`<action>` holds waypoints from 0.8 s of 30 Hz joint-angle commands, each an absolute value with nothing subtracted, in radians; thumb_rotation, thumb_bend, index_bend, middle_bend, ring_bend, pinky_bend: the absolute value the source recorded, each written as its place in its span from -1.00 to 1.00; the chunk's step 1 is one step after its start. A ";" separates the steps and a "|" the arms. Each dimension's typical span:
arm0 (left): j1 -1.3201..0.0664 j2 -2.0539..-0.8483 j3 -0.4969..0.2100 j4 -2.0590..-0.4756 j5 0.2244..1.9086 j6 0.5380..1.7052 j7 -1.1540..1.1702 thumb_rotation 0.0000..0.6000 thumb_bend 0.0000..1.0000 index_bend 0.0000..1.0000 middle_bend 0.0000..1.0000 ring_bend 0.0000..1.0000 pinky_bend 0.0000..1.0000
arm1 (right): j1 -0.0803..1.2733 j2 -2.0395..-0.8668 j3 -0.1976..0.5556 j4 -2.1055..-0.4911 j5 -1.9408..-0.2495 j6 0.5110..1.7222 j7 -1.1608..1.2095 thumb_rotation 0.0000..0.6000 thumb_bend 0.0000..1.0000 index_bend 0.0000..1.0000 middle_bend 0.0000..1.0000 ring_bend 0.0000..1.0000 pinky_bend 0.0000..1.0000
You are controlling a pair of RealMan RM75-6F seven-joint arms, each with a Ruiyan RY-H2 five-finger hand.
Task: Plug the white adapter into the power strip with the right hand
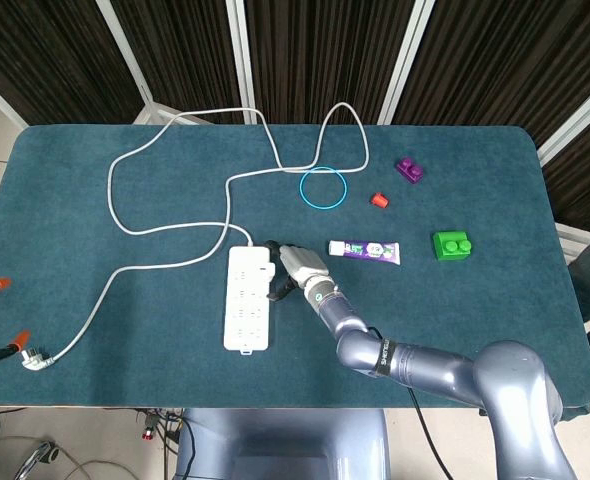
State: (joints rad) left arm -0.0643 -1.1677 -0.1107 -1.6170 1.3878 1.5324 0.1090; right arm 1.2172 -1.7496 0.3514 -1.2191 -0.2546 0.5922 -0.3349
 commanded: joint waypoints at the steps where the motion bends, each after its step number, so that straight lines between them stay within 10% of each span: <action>1: -0.065 -1.168 -0.111 -1.616 1.387 1.532 0.108 1.00 -0.71 -0.49 -0.81 -0.97 -0.75 | 1.219 -1.734 0.359 -1.235 -0.254 0.597 -0.315 1.00 -0.53 -0.86 -0.88 -0.84 -0.81; 18: -0.056 -1.161 -0.114 -1.628 1.385 1.546 0.098 1.00 -0.71 -0.49 -0.81 -0.97 -0.75 | 1.150 -1.431 0.322 -1.536 -0.343 0.628 -0.273 1.00 -0.53 -0.91 -0.91 -0.87 -0.82; 24: -0.057 -1.164 -0.111 -1.632 1.389 1.544 0.108 1.00 -0.71 -0.49 -0.81 -0.97 -0.75 | 1.092 -1.354 0.331 -1.638 -0.419 0.667 -0.212 1.00 -0.53 -0.87 -0.58 -0.50 -0.60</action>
